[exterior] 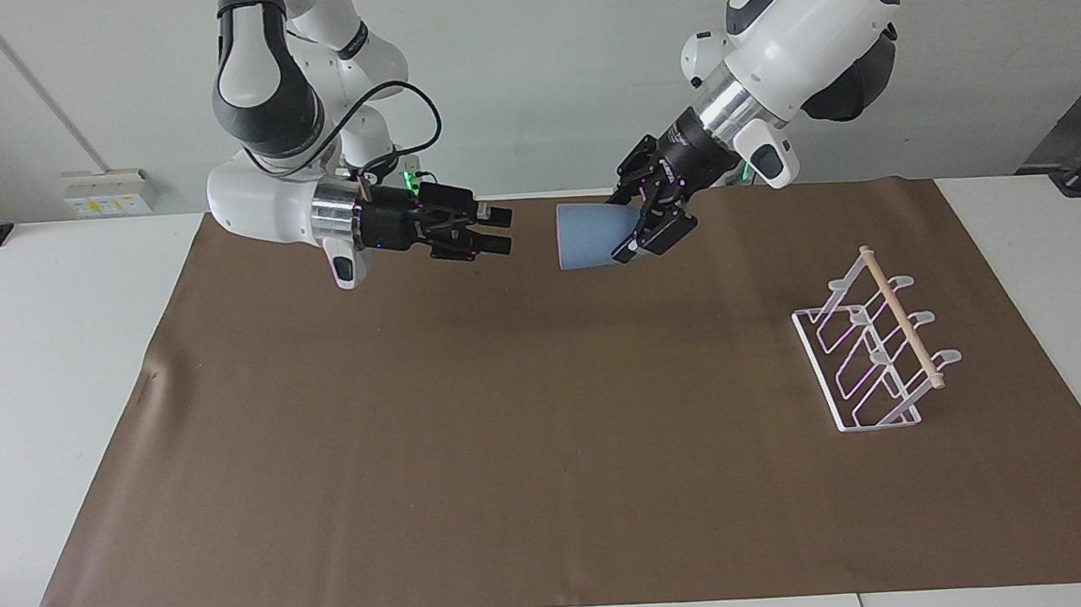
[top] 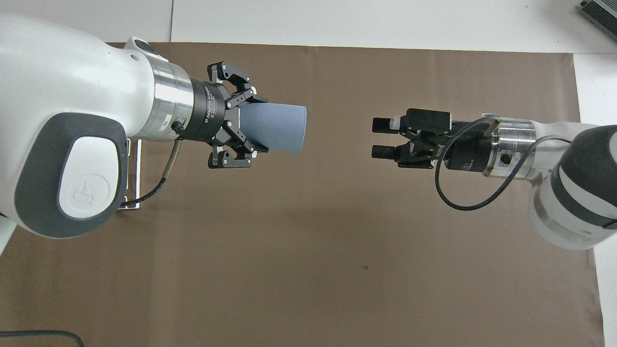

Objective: Hang cup on cup holder
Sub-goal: 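Close the left gripper on the cup and open the right gripper, then carry the cup to the rack with the left gripper while the right gripper retracts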

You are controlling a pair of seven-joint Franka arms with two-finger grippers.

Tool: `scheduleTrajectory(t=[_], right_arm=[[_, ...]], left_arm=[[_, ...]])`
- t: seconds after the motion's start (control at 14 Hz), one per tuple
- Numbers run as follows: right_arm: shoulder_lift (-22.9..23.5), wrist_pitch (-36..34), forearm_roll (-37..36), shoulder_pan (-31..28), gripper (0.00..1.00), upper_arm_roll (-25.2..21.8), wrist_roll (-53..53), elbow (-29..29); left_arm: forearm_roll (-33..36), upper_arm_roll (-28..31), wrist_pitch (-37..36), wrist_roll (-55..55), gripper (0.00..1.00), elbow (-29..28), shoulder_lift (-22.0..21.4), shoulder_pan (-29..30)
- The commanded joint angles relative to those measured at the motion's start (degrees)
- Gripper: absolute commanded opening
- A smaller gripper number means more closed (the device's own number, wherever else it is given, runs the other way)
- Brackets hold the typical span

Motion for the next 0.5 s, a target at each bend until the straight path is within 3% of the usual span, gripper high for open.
scheduleTrajectory(t=[0.0,0.43], right_arm=[[-1.9,0.0,-8.8,-1.8,1.0,0.0,2.4,0.5],[-1.1,2.5,-37.1,-2.3,1.0,0.0,6.3,5.3]], left_arm=[[4.5,0.6,2.2,3.6,0.0,-7.7,-4.8,0.4],[17.0,1.1,8.6,7.8,0.0,-19.0,-9.6,4.4]])
